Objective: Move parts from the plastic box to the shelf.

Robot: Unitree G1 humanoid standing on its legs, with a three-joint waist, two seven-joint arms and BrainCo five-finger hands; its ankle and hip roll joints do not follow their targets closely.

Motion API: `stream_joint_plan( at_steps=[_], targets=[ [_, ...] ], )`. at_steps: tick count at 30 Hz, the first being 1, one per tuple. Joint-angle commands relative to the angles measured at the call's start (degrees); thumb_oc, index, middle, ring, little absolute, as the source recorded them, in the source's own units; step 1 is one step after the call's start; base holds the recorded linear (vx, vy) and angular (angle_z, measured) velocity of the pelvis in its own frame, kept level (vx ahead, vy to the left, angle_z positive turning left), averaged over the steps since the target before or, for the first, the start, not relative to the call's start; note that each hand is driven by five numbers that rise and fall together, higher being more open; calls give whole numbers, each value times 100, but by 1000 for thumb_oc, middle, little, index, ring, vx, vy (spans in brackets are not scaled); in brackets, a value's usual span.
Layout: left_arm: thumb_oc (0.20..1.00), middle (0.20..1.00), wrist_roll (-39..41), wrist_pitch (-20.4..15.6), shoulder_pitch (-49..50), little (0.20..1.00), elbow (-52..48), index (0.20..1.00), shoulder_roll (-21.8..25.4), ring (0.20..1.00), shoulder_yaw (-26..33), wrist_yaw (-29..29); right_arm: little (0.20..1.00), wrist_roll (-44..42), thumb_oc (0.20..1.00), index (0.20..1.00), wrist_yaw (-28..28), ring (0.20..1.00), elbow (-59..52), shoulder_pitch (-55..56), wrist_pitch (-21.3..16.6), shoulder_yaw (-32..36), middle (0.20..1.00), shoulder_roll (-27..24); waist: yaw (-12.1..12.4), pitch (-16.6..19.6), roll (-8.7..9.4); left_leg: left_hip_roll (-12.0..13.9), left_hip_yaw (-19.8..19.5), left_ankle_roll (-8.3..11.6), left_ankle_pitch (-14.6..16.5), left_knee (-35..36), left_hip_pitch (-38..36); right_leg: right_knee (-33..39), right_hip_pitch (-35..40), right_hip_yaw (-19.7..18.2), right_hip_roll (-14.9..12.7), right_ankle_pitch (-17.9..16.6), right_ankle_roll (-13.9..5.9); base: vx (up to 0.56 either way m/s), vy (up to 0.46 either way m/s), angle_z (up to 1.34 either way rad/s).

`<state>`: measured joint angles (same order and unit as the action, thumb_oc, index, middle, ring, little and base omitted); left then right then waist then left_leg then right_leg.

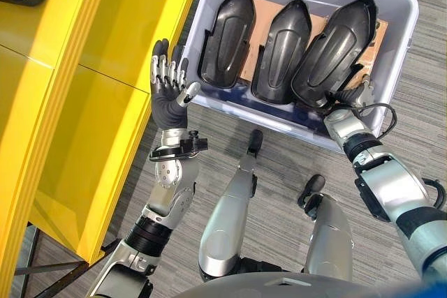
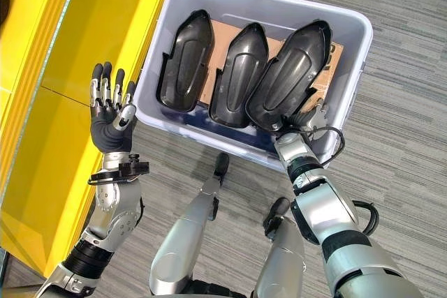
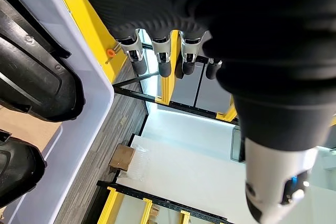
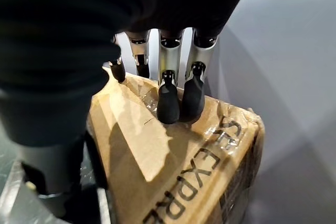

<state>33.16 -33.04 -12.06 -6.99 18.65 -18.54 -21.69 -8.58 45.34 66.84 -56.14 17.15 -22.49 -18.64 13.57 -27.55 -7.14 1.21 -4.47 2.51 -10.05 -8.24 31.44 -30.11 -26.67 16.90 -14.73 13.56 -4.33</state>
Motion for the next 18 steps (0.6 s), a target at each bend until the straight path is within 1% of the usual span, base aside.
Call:
stream_joint_plan(
  at_steps=[1, 6, 7, 8, 9, 18],
  targets=[
    [1000, 1000, 17, -432, -218, 1000, -402, 1000, 64, 1000, 76, -2, 200, 340, 200, 200, -616, 200, 225, 418, 600, -189, 200, 230, 239, -224, 10, -189, 336, -247, 211, -234, 199, 942, 356, -25, 32, -1038, 20, 0, 0, 0],
    [1000, 1000, 47, -497, -207, 1000, -372, 1000, 65, 1000, 23, 34, 200, 480, 200, 200, -619, 200, 451, 430, 782, -209, 200, 141, 231, -224, -13, -178, 352, -250, 218, -227, 178, 920, 334, -17, 35, -1041, 18, 13, -8, -1],
    [1000, 1000, 43, -519, -163, 1000, -366, 1000, 63, 1000, -10, 34, 200, 567, 200, 200, -604, 200, 502, 478, 832, -217, 200, 124, 217, -224, 11, -202, 357, -214, 348, -231, 61, 895, 425, -71, 7, -924, -30, 56, -24, 1],
    [1000, 1000, 35, -525, -157, 1000, -374, 1000, 60, 1000, -24, 26, 200, 639, 200, 200, -623, 200, 537, 476, 861, -215, 200, 92, 215, -224, 7, -202, 363, -214, 347, -234, 65, 897, 422, -70, 6, -925, -31, 0, 0, 0],
    [1000, 1000, 11, -540, -202, 1000, -384, 1000, 58, 1000, -53, -7, 200, 726, 200, 200, -628, 200, 641, 413, 890, -205, 200, 5, 218, -224, -43, -175, 377, -252, 213, -214, 174, 906, 305, -9, 27, -1045, 14, -83, 32, 3],
    [1000, 1000, -57, -609, -186, 1000, -459, 1000, 86, 1000, -194, -159, 200, 900, 200, 200, -534, 200, 885, 416, 992, -184, 200, -233, 180, -224, -108, -160, 399, -252, 214, -190, 155, 864, 252, -14, 18, -1045, 17, -9, 4, 0]
  ],
)
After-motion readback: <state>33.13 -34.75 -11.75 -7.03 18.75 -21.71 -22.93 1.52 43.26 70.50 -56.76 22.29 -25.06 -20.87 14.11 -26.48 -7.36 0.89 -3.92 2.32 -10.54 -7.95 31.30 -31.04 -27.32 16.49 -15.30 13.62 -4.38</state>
